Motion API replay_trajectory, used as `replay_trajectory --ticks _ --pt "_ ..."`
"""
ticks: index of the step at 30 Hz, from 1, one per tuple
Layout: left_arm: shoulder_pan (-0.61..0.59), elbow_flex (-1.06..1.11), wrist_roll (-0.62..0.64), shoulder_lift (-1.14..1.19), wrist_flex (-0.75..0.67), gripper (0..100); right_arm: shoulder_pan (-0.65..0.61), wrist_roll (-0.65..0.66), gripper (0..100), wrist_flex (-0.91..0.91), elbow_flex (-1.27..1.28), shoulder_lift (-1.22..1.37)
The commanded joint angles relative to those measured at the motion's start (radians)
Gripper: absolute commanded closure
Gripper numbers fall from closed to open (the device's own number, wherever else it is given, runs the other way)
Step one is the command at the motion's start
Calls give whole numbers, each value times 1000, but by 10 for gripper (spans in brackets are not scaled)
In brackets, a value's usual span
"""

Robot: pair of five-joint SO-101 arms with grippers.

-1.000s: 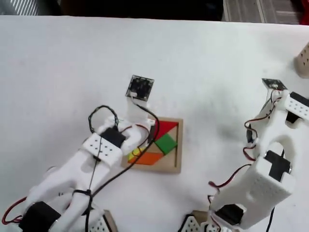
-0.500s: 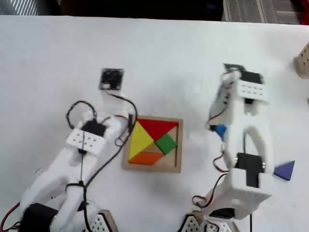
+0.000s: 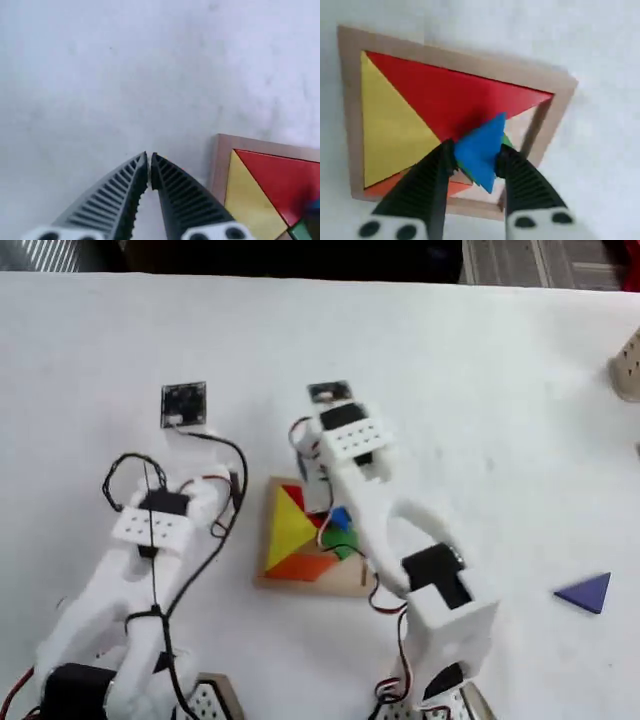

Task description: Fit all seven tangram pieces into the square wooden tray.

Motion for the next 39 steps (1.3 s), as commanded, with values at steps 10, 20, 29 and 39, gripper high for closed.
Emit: replay_trajectory --ticks 10,20,29,39 --pt "25 -12 -12 -41 -8 963 -77 115 640 18 -43 -90" --pt "97 -11 -12 -41 -8 963 156 206 656 148 8 -311" --pt "295 20 -12 -41 -8 963 409 215 983 54 181 -300" --pt "515 21 -3 -31 -55 963 590 215 981 51 269 -303"
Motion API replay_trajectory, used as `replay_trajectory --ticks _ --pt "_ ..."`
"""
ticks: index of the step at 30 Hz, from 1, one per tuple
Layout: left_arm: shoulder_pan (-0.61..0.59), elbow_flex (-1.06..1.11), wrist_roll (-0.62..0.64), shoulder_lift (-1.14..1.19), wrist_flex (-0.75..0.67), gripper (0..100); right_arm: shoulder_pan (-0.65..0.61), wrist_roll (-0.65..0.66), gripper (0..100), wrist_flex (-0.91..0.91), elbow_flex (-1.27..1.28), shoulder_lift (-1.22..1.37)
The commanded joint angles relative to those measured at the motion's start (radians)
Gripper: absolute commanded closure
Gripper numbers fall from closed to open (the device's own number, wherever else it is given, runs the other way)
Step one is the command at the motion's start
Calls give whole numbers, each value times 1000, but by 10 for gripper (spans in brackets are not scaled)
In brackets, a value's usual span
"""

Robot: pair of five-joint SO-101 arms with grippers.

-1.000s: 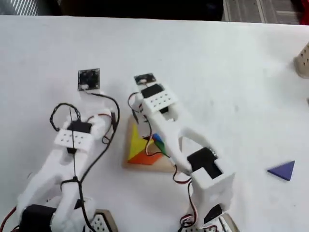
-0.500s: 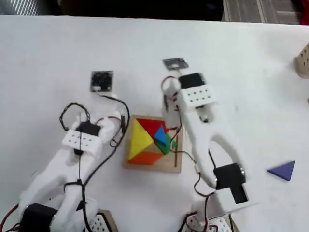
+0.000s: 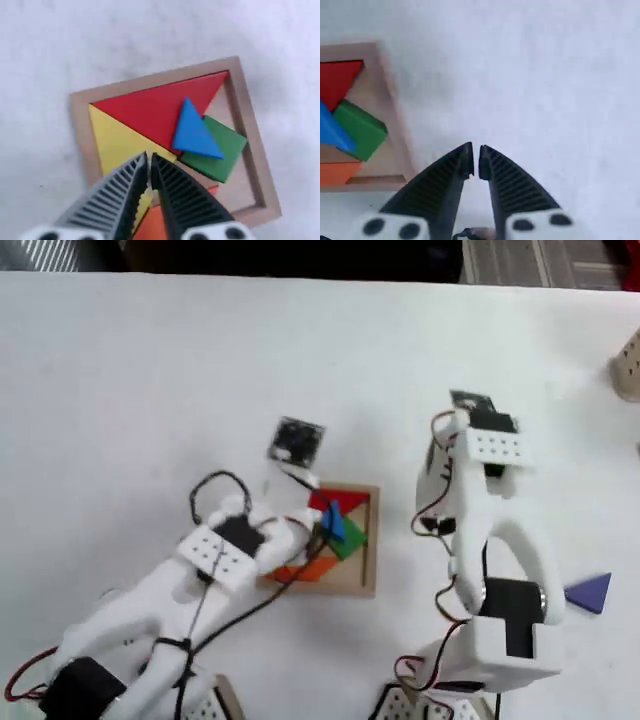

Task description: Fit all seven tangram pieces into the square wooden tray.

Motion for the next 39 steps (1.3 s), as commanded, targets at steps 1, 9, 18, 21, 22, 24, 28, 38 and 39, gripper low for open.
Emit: replay_trajectory --ticks 1,9,18,21,22,24,28,38,39 --pt "56 -5 -2 -30 -71 963 50 12 981 -7 17 -42" --pt "53 48 66 -13 -198 976 113 74 981 -7 26 -42" --pt "15 -98 69 179 -106 976 110 77 981 -7 26 -42" --pt "16 -110 71 189 -95 976 110 77 981 -7 26 -42" --pt "16 -110 71 191 -95 976 110 77 981 -8 26 -42" --pt "21 -110 71 191 -97 976 110 77 981 -8 26 -42" --pt "22 -110 71 193 -97 976 110 77 981 -8 26 -42" --pt "47 -106 71 194 -153 976 114 78 981 -22 26 -36" --pt "53 -106 71 194 -153 976 114 78 981 -22 26 -36"
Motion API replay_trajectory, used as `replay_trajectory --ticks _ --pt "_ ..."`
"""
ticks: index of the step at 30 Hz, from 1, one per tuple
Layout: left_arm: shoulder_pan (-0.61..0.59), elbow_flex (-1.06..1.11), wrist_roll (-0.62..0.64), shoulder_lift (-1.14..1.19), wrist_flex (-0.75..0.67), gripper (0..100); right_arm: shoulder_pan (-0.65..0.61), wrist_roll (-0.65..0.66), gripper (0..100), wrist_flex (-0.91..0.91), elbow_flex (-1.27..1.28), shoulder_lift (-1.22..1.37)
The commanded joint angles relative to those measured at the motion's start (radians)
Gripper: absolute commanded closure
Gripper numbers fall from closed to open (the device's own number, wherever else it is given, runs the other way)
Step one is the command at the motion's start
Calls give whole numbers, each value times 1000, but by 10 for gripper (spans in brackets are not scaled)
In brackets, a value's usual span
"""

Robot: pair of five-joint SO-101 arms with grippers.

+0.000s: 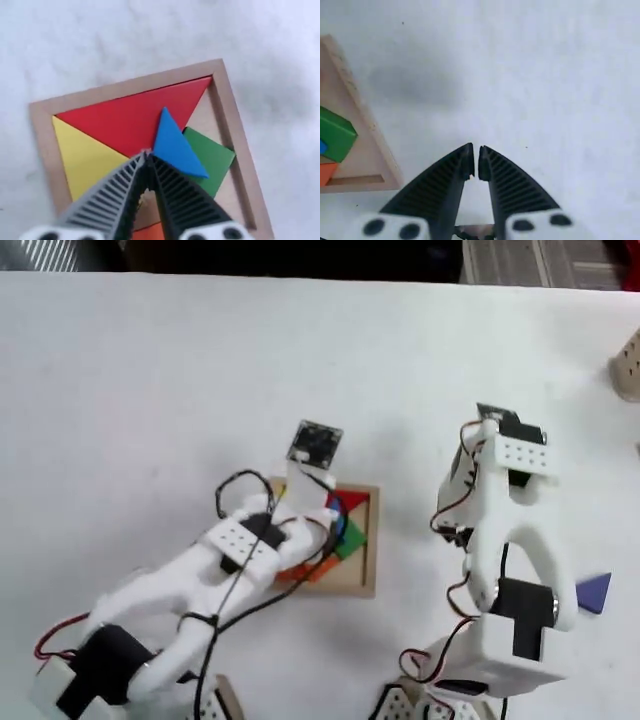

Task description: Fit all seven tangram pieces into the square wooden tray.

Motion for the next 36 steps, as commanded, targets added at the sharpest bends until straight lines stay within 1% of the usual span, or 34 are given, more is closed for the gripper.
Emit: replay_trajectory --ticks 1,8,11,16,21,24,27,31,34,36 --pt "25 -49 9 -1 -26 976 13 14 981 -10 -5 -36" --pt "59 -49 9 1 -26 976 13 14 981 -10 -5 -35" --pt "74 -71 9 47 -37 976 13 14 981 -10 -5 -35" --pt "59 -155 41 154 -40 976 13 14 981 -10 -5 -35" --pt "54 -161 43 157 -37 976 13 34 981 -10 -5 -35" --pt "59 -170 41 156 -2 976 13 40 981 -12 -5 -35" --pt "62 -160 37 122 5 976 15 40 981 -25 -5 -33" --pt "41 -118 38 1 63 976 15 40 981 -30 -5 -33" --pt "-10 -84 43 -71 41 976 15 40 981 -30 -3 -33" --pt "-39 -80 52 -65 2 976 15 40 981 -30 -3 -33"
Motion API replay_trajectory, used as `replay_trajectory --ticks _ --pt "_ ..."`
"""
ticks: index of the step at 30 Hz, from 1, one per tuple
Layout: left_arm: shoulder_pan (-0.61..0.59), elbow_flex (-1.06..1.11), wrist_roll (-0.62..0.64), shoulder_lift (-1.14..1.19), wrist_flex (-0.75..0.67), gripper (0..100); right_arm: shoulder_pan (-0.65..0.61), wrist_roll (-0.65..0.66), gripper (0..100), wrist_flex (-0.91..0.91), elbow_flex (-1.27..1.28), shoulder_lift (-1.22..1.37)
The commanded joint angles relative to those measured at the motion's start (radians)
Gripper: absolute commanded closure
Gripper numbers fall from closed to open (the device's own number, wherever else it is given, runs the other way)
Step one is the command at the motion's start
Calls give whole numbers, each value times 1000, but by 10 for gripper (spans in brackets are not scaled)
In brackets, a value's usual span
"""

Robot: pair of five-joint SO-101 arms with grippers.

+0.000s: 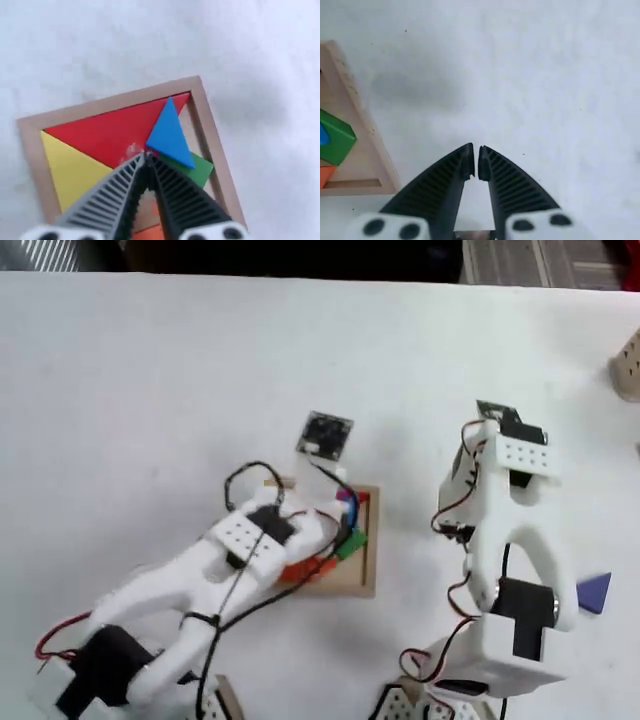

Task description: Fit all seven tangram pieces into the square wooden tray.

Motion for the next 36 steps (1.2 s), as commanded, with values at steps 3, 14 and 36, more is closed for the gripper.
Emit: replay_trajectory --ticks 3,14,36 --pt "-53 -20 72 16 -86 976 8 14 981 -4 -3 -33" --pt "-42 -167 89 248 -89 976 8 14 981 -4 -3 -33" --pt "41 -215 129 257 -123 976 8 15 981 -7 -3 -33"
